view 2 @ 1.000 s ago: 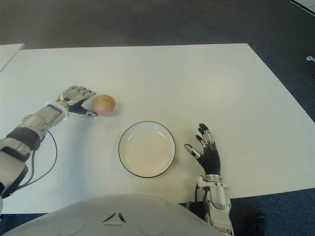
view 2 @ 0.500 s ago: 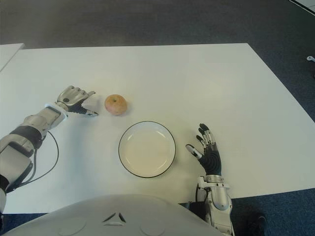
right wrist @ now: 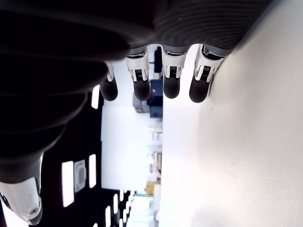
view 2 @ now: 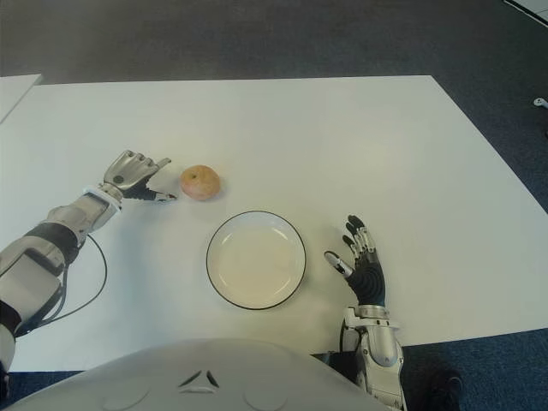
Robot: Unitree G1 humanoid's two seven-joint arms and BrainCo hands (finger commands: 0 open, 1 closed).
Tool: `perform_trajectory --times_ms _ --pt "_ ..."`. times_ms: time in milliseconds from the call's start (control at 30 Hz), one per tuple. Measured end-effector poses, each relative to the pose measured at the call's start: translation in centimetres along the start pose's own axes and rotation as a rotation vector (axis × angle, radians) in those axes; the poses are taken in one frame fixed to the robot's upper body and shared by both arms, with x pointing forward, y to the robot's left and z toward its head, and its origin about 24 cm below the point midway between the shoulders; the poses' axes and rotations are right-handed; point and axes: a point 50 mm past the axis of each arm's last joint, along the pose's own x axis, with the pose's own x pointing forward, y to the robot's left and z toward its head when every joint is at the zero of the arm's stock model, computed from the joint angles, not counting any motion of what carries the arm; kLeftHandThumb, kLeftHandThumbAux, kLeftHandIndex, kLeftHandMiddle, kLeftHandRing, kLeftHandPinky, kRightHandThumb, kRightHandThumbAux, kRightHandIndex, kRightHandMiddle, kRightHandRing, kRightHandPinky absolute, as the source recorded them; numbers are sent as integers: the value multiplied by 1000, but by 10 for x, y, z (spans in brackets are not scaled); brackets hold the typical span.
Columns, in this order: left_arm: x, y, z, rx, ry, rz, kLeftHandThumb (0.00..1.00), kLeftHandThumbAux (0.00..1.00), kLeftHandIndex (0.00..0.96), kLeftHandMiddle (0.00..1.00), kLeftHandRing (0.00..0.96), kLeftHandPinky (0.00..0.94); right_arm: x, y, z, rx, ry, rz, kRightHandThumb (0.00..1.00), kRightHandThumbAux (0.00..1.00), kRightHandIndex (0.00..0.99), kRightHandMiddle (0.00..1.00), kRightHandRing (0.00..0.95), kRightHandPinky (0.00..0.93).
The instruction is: Put the apples into the plate.
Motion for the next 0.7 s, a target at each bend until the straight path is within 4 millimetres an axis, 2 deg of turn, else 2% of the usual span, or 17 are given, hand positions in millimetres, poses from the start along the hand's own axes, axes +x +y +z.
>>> perform_trajectory --times_ms 200,233,267,300,333,367,500,700 --pt "2 -1 4 -73 8 -6 696 697 433 673 598 489 1 0 0 1 -1 4 164 636 36 35 35 79" --pt "2 -1 5 -80 10 -10 557 587 387 517 452 380 1 0 0 1 -1 4 164 639 37 37 36 79" --pt "2 -2 5 -93 14 -22 466 516 357 417 357 309 1 0 0 1 -1 4 164 641 37 38 37 78" --pt "3 -2 5 -110 22 -37 400 460 299 309 256 231 1 0 0 1 -1 4 164 643 39 39 38 80" --pt "3 -2 5 -126 26 -54 376 440 278 271 220 203 1 0 0 1 -1 4 163 643 40 39 38 80" --pt "3 -2 5 -140 29 -69 336 403 213 194 153 151 1 1 0 1 -2 5 163 644 42 40 38 80" --pt "2 -1 4 -178 27 -118 268 340 86 57 39 54 2 1 0 1 -3 5 160 648 43 42 36 70" --pt "5 1 4 -208 59 -160 245 298 12 7 5 7 3 1 0 -4 -3 8 150 650 40 39 26 58"
